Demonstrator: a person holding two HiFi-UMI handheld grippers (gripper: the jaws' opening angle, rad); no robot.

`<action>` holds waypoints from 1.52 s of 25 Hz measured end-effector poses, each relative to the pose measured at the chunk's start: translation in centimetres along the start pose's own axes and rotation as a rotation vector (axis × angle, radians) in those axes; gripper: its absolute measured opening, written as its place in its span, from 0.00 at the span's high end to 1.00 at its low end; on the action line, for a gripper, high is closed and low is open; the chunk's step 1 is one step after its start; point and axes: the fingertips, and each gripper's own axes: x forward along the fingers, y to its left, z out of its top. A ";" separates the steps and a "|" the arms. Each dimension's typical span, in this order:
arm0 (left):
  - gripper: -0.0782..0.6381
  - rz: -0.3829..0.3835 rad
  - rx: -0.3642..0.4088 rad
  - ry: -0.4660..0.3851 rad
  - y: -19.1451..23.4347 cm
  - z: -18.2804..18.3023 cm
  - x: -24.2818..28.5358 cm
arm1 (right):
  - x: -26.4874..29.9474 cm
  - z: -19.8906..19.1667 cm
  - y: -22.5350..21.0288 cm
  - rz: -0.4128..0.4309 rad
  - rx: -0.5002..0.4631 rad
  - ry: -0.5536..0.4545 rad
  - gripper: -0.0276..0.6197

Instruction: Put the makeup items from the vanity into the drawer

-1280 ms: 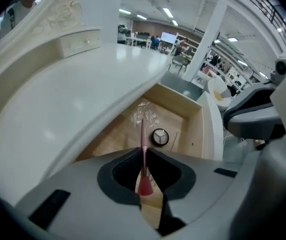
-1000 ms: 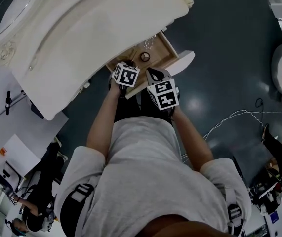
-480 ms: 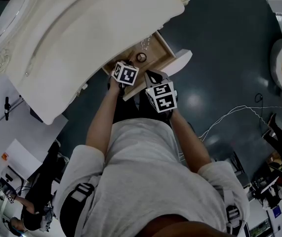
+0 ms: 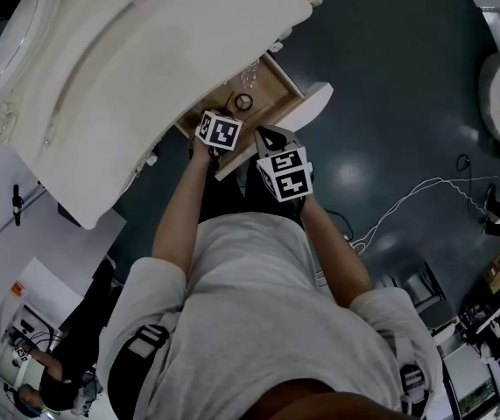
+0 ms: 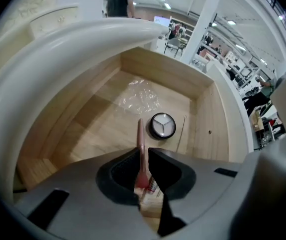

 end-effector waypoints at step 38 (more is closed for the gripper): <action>0.87 0.443 -0.375 -0.823 -6.8 -0.1 -28.1 | -11.5 7.4 6.3 0.166 -0.368 -0.462 0.93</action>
